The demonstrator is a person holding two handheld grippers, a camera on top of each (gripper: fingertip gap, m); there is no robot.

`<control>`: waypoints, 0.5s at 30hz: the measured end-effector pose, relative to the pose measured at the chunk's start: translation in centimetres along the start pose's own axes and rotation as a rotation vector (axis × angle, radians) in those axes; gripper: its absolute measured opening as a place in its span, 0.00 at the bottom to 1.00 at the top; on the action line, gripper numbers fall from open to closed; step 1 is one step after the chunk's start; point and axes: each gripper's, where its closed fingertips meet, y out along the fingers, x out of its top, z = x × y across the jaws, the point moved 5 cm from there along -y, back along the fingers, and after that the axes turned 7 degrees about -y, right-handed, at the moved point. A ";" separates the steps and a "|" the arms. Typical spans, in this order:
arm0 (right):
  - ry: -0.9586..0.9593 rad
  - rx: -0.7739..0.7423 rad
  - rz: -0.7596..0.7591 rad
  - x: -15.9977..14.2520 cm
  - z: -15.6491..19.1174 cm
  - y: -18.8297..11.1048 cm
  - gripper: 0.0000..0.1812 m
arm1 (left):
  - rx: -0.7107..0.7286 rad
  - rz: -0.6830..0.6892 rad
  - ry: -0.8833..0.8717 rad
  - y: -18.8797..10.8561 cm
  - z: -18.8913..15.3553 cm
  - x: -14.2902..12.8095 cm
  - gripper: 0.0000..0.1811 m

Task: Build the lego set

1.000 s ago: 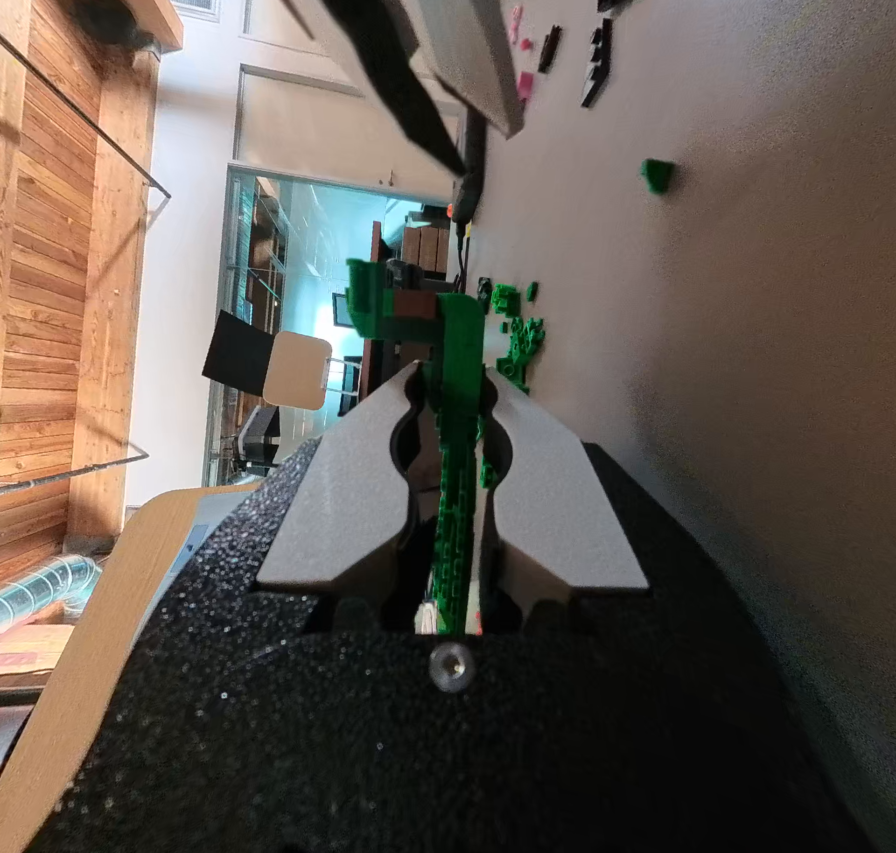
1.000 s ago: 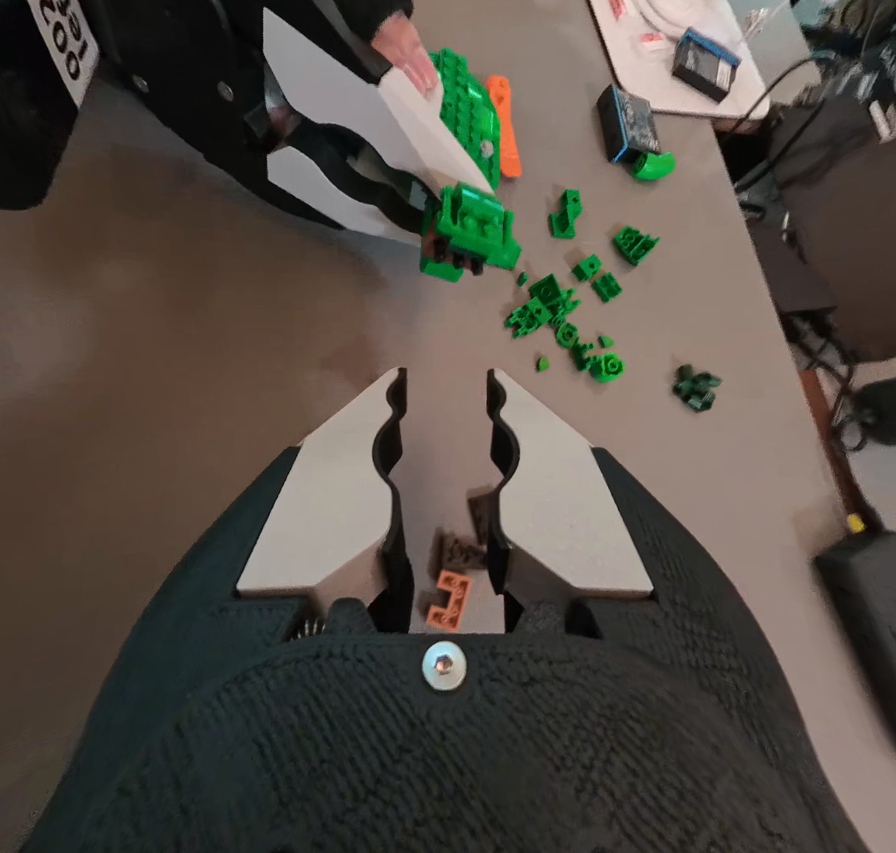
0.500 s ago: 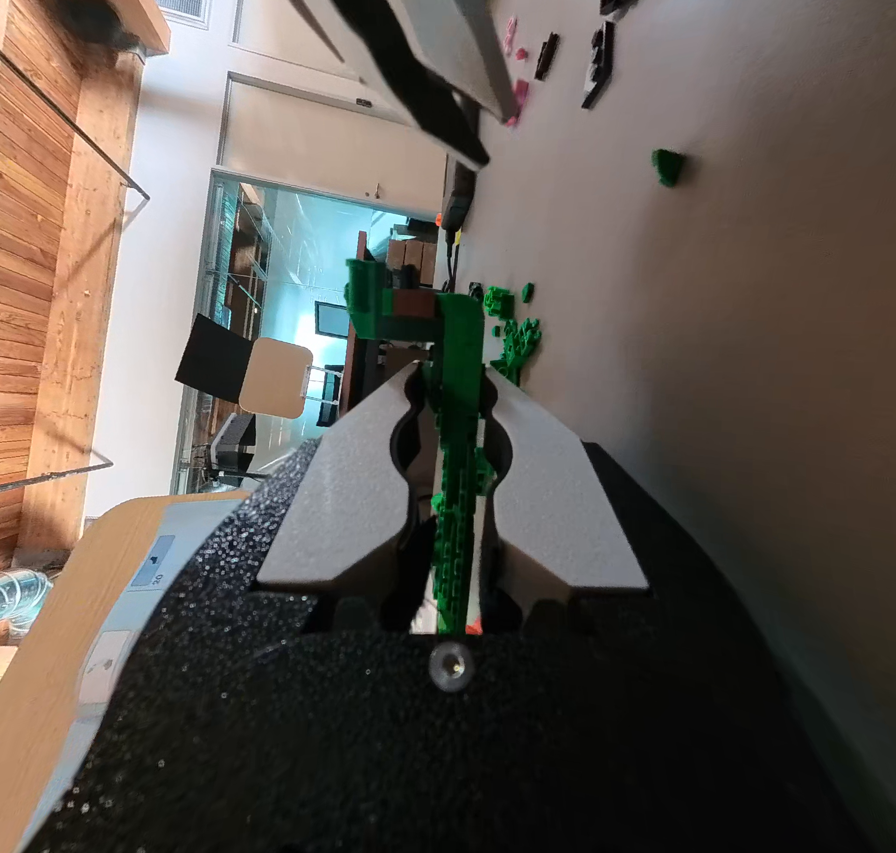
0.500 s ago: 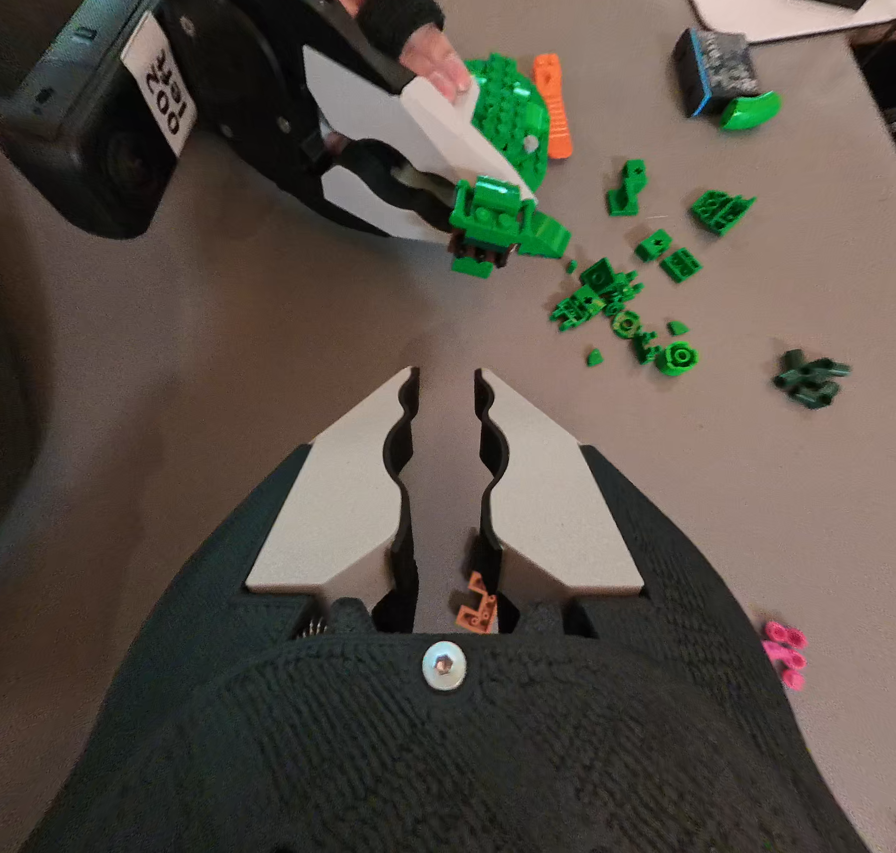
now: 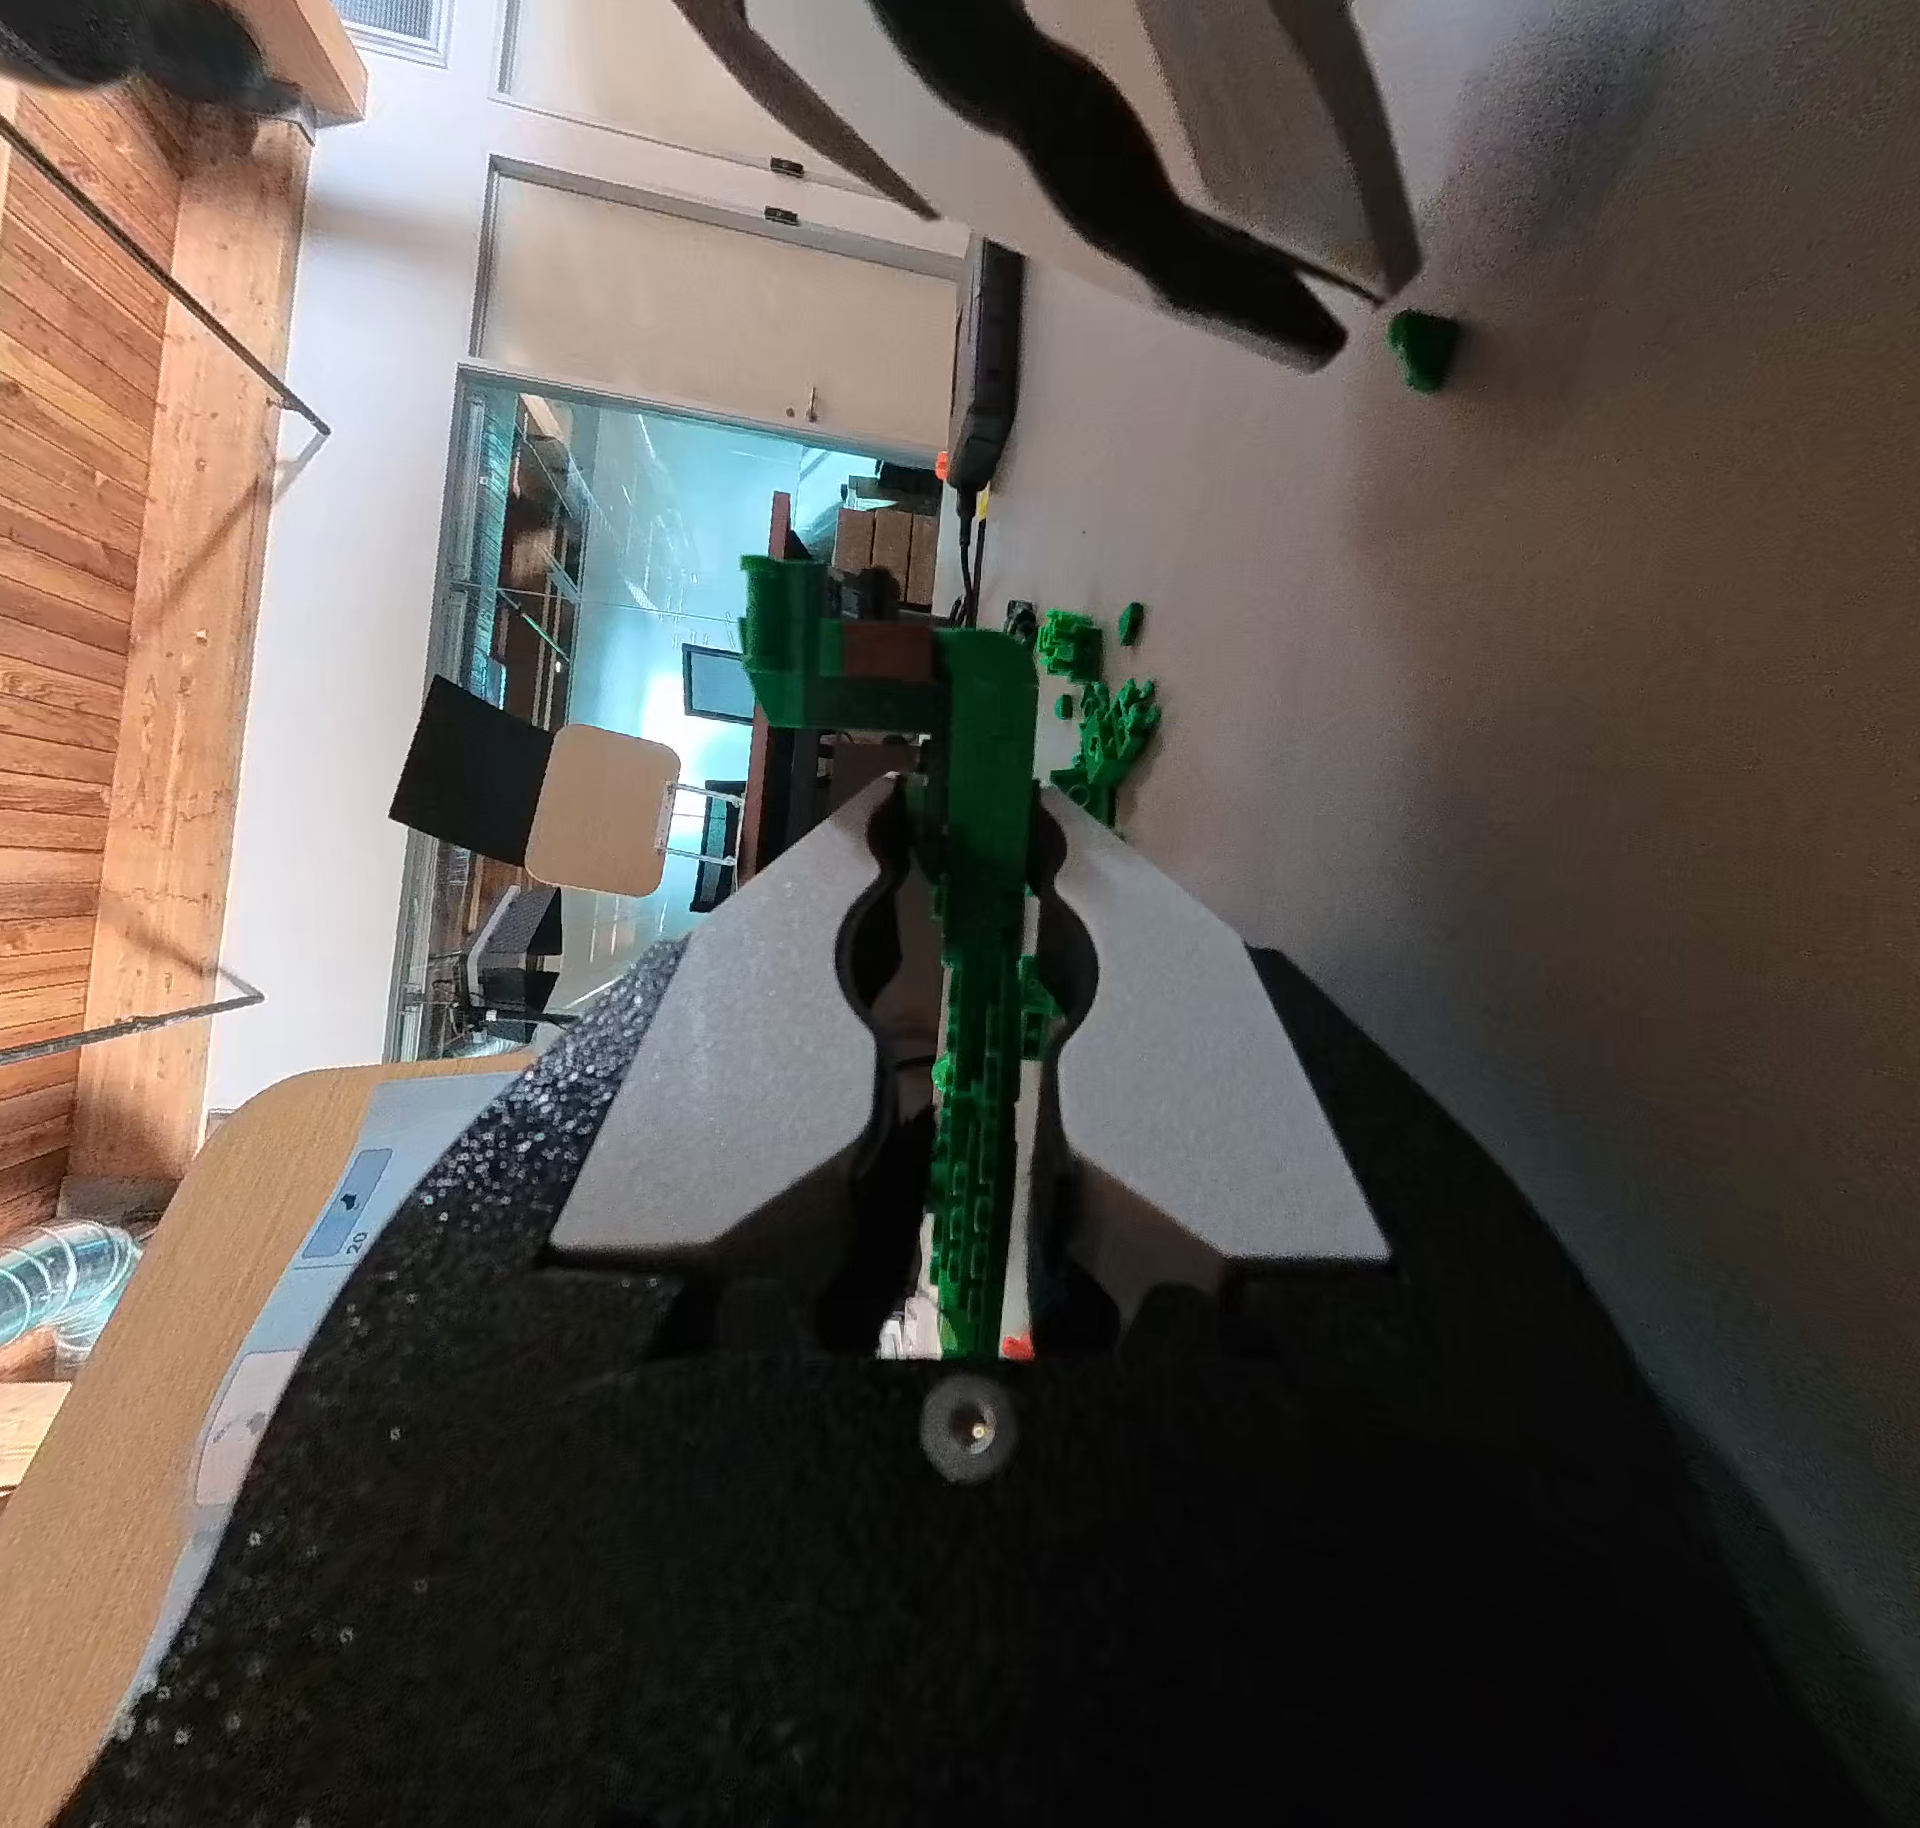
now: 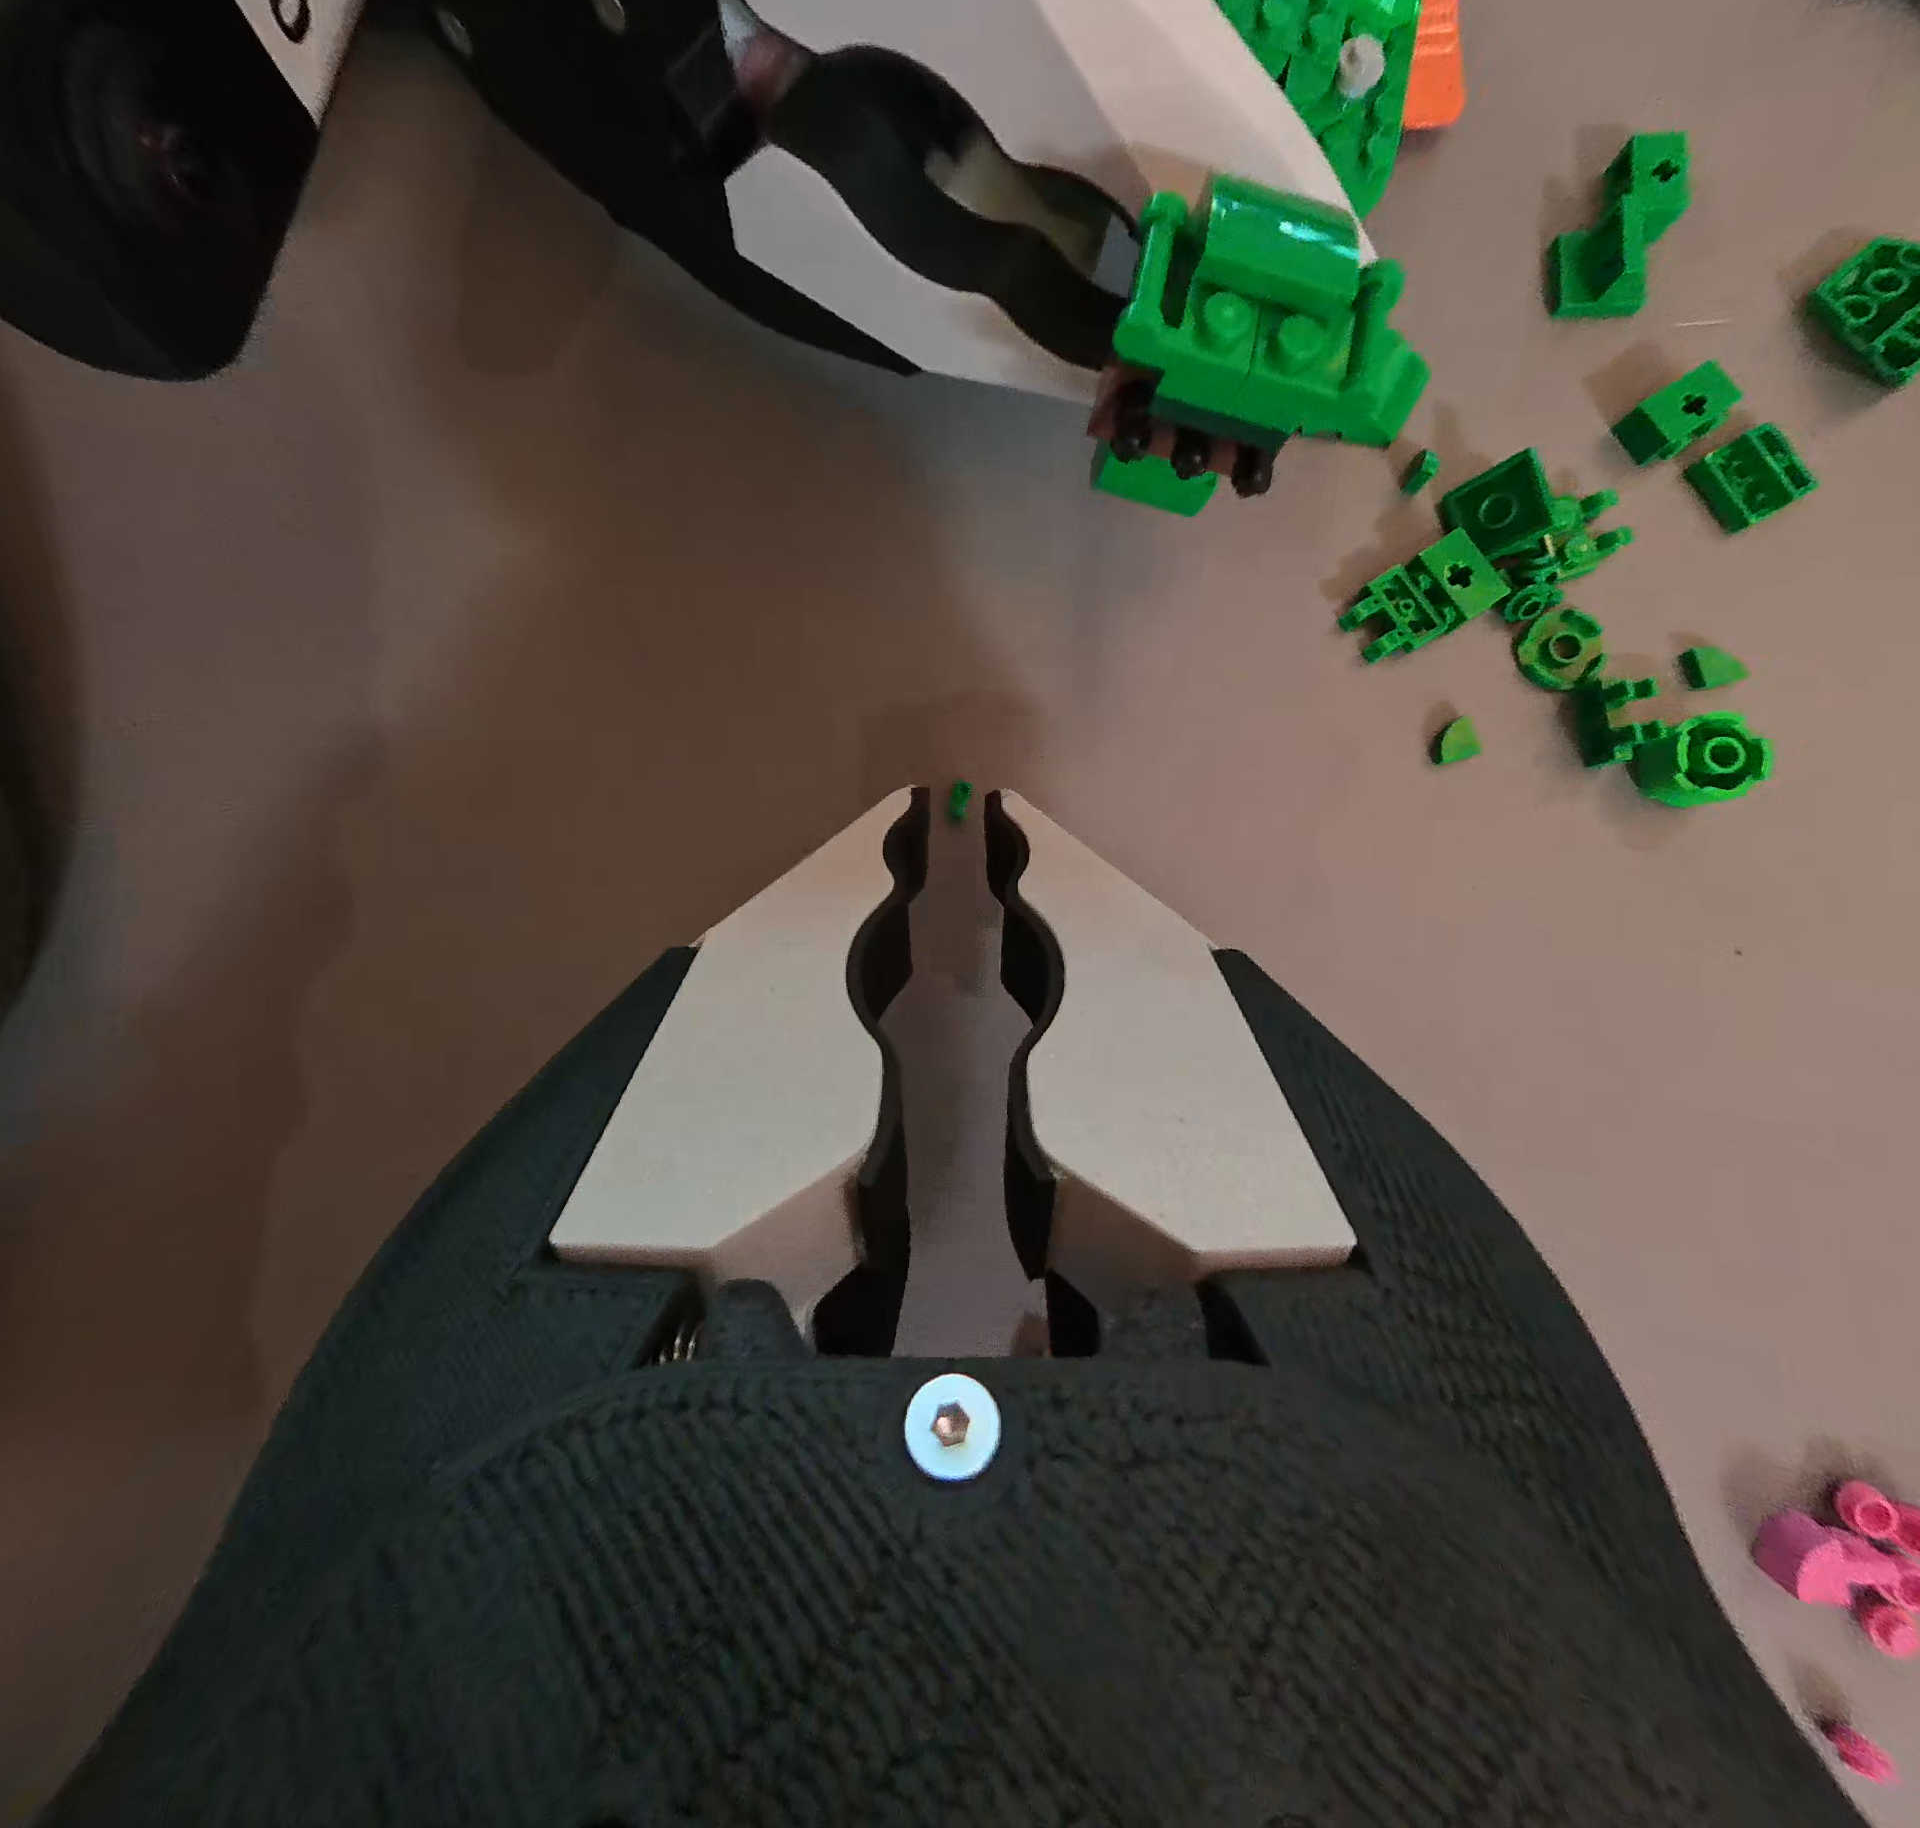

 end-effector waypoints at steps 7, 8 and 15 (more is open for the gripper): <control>0.022 0.011 -0.013 -0.1 -0.1 0.6 0.01 | -0.004 0.002 0.007 0.0 -0.1 0.0 0.10; 0.039 0.005 -0.024 -0.1 -0.3 0.7 0.01 | 0.000 -0.001 0.010 0.0 0.0 0.1 0.10; 0.361 0.074 -0.154 -0.2 -1.9 0.4 0.00 | 0.022 -0.020 0.024 -0.2 0.2 0.4 0.10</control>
